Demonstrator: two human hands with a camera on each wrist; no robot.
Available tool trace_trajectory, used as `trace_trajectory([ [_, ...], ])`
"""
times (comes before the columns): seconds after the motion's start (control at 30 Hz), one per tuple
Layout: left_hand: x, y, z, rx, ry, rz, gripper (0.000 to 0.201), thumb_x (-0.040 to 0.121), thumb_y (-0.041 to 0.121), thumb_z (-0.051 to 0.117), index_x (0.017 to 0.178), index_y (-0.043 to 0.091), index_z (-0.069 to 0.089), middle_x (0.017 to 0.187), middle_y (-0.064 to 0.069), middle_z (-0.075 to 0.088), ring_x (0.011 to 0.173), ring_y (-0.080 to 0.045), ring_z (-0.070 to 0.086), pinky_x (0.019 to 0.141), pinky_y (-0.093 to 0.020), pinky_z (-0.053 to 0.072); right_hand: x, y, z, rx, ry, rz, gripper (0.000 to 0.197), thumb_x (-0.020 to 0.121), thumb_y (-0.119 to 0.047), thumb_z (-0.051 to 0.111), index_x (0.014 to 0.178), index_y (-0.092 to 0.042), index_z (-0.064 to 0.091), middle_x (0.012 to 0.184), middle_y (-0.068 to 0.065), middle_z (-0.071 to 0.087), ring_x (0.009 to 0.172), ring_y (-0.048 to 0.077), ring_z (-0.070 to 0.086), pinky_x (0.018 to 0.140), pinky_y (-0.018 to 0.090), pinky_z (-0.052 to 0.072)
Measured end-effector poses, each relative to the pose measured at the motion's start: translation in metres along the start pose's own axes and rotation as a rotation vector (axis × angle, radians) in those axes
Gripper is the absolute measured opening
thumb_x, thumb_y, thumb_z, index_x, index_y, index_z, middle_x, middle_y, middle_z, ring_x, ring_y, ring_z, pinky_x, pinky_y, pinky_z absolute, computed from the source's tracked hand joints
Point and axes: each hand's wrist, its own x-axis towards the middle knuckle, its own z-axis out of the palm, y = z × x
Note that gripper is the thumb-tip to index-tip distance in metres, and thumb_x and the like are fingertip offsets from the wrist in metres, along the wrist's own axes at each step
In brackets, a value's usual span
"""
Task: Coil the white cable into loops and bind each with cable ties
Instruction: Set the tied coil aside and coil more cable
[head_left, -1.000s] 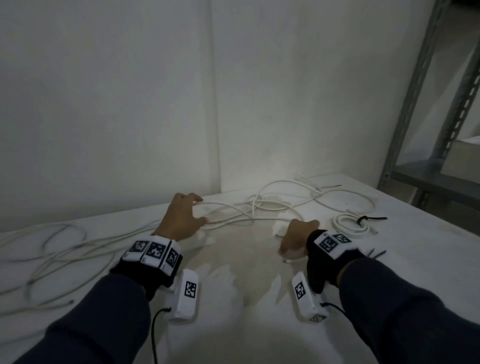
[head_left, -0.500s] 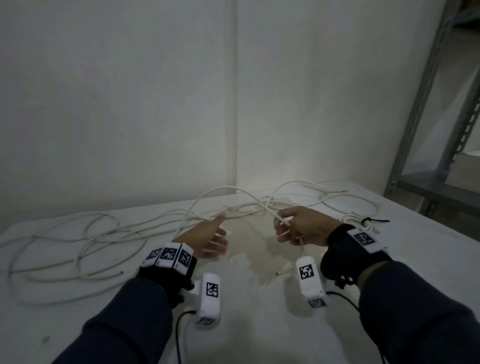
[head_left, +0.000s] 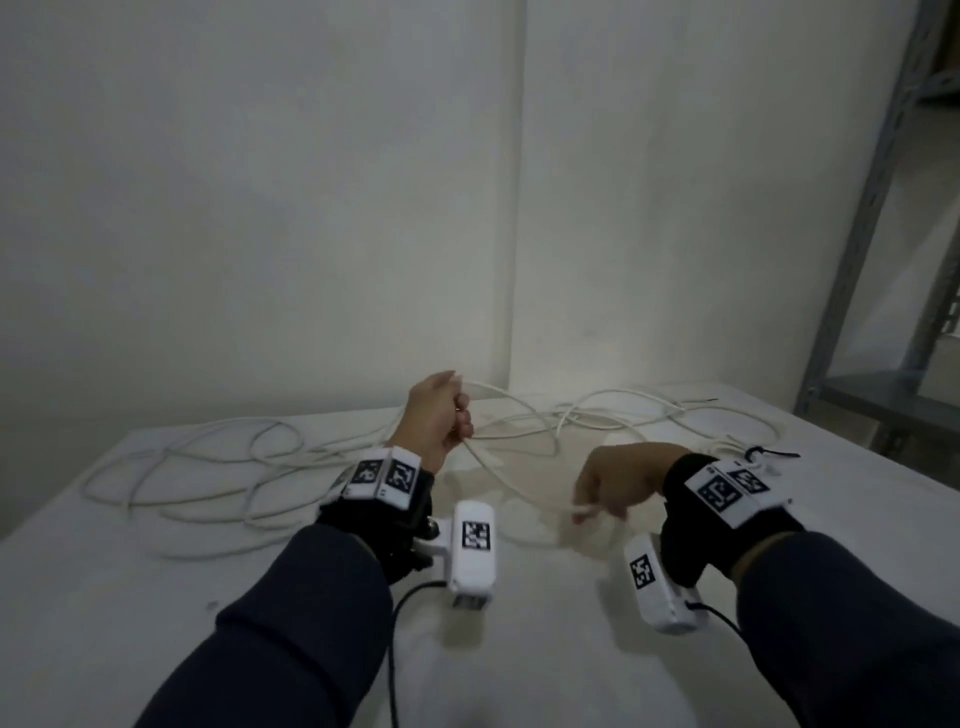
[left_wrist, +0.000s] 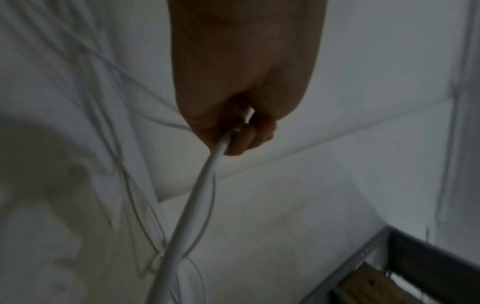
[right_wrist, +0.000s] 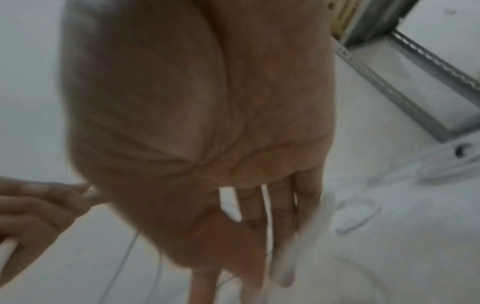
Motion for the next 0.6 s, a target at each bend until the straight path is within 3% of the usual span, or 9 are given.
trace_trajectory([
  [0.07,-0.016,0.009,-0.006,0.239,-0.096,0.137,0.02,0.099,0.013,0.048,0.116,0.007,0.056,0.062,-0.003,0.056,0.035,-0.005,0.037,0.039,-0.016,0.032,0.007,-0.016,0.006,0.481,-0.012,-0.166,0.035,0.084,0.008,0.051,0.105,-0.014,0.069,0.101,0.001,0.068,0.086,0.01,0.061,0.074,0.018,0.046],
  [0.13,-0.03,0.014,-0.015,0.382,-0.209,0.194,0.023,0.098,0.013,0.049,0.119,0.007,0.057,0.081,-0.006,0.067,0.043,-0.005,0.047,0.047,-0.016,0.041,0.014,-0.038,0.009,1.132,-0.012,-0.267,0.018,0.092,-0.007,0.054,0.107,-0.009,0.065,0.108,0.01,0.069,0.098,0.019,0.067,0.087,0.029,0.051],
  [0.2,-0.04,0.012,-0.027,0.526,-0.308,0.194,0.027,0.096,0.009,0.051,0.123,0.008,0.057,0.098,-0.008,0.067,0.057,-0.007,0.056,0.057,-0.016,0.046,0.024,-0.06,0.007,1.563,-0.008,-0.291,0.02,0.094,-0.018,0.051,0.102,-0.003,0.061,0.096,0.014,0.069,0.086,0.024,0.071,0.078,0.037,0.057],
  [0.27,-0.046,0.008,-0.041,0.621,-0.402,0.162,0.036,0.096,0.004,0.051,0.131,0.013,0.053,0.103,-0.005,0.065,0.065,-0.009,0.062,0.063,-0.019,0.046,0.032,-0.079,0.001,1.769,-0.001,-0.274,0.023,0.093,-0.019,0.05,0.095,0.003,0.058,0.08,0.014,0.063,0.067,0.024,0.066,0.059,0.031,0.058],
  [0.37,-0.049,0.008,-0.068,0.605,-0.482,0.011,0.029,0.098,0.027,0.05,0.126,0.033,0.057,0.103,0.002,0.07,0.079,-0.013,0.067,0.072,-0.023,0.047,0.043,-0.1,-0.002,1.764,0.041,-0.152,0.022,0.094,-0.019,0.052,0.085,0.002,0.054,0.071,0.011,0.052,0.062,0.022,0.054,0.049,0.028,0.055],
  [0.47,-0.033,0.004,-0.086,0.674,-0.362,-0.096,0.025,0.098,0.041,0.045,0.104,0.027,0.065,0.097,-0.005,0.069,0.082,-0.013,0.063,0.074,-0.027,0.045,0.062,-0.106,-0.002,1.443,0.214,-0.049,0.022,0.097,-0.007,0.047,0.075,-0.008,0.049,0.062,0.007,0.038,0.048,0.014,0.04,0.043,0.025,0.051],
  [0.53,-0.011,-0.004,-0.098,1.108,-0.203,-0.114,0.028,0.096,0.038,0.051,0.108,0.016,0.061,0.114,-0.011,0.061,0.094,-0.017,0.06,0.082,-0.029,0.044,0.07,-0.103,-0.004,1.203,0.347,0.005,0.021,0.093,0.0,0.048,0.073,-0.008,0.049,0.062,0.007,0.041,0.047,0.014,0.04,0.034,0.017,0.041],
  [0.6,0.007,-0.016,-0.111,1.579,-0.085,-0.221,0.053,0.092,0.041,0.056,0.136,0.014,0.043,0.145,-0.018,0.036,0.13,-0.031,0.04,0.103,-0.038,0.035,0.074,-0.094,-0.009,1.183,0.407,0.025,0.018,0.093,0.003,0.043,0.08,-0.003,0.054,0.063,0.007,0.047,0.052,0.016,0.044,0.04,0.021,0.045],
])
